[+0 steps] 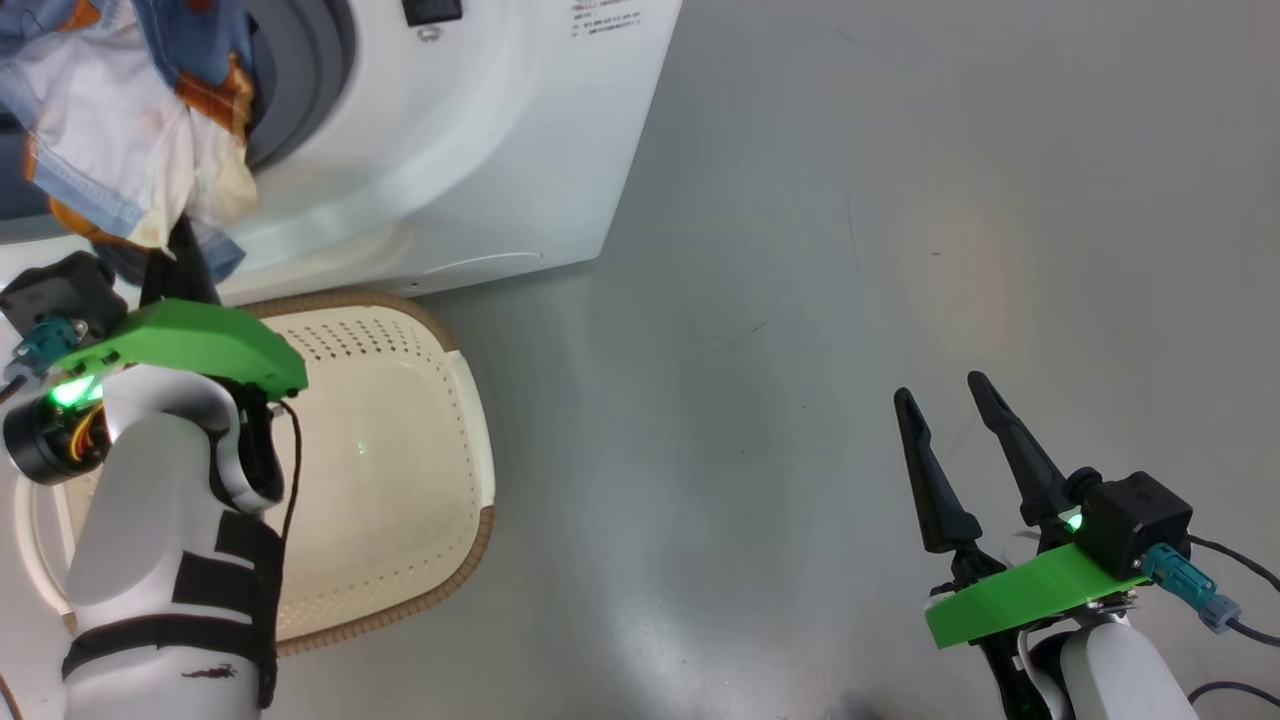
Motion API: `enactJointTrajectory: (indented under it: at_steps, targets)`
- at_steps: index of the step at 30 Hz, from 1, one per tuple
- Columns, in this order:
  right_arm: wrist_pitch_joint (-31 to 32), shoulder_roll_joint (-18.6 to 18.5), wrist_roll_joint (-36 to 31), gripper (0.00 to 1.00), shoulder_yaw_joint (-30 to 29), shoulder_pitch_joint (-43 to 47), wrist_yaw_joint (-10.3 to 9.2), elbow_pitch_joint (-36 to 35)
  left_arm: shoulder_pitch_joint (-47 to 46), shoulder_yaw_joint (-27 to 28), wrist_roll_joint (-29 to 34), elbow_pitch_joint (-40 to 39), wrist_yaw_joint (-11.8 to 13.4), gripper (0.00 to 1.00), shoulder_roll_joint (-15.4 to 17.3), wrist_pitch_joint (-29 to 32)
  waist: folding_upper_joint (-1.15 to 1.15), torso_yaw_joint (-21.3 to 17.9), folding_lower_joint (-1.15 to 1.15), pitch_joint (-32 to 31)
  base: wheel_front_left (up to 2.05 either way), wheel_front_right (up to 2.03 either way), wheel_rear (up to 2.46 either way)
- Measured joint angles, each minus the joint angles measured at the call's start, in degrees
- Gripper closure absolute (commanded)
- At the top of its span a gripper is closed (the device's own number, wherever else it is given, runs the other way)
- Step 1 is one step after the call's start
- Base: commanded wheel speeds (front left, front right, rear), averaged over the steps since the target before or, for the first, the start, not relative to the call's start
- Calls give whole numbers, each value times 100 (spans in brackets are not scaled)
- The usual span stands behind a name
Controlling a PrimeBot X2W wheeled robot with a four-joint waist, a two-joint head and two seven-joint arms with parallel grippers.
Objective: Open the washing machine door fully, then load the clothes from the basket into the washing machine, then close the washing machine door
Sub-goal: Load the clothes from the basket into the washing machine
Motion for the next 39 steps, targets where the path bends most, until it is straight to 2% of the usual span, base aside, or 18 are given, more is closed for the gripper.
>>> enactJointTrajectory:
  at_steps: [6,19,26,39]
  targets:
    - [0,4,0,0,-9,0,0,2,55,147,78,-149,-49,100,-75,53,0,42,0,-31,0,0,0]
    - [0,13,0,0,-4,2,0,11,-16,298,97,-1013,-158,100,-83,-8,0,89,0,-130,0,0,0]
    - [0,34,11,0,87,3,0,36,-521,275,156,-786,-147,100,-52,-9,0,-25,0,-132,0,0,0]
    - [0,63,47,0,258,69,0,115,-1760,469,367,334,32,100,495,-10,0,-448,0,-89,0,0,0]
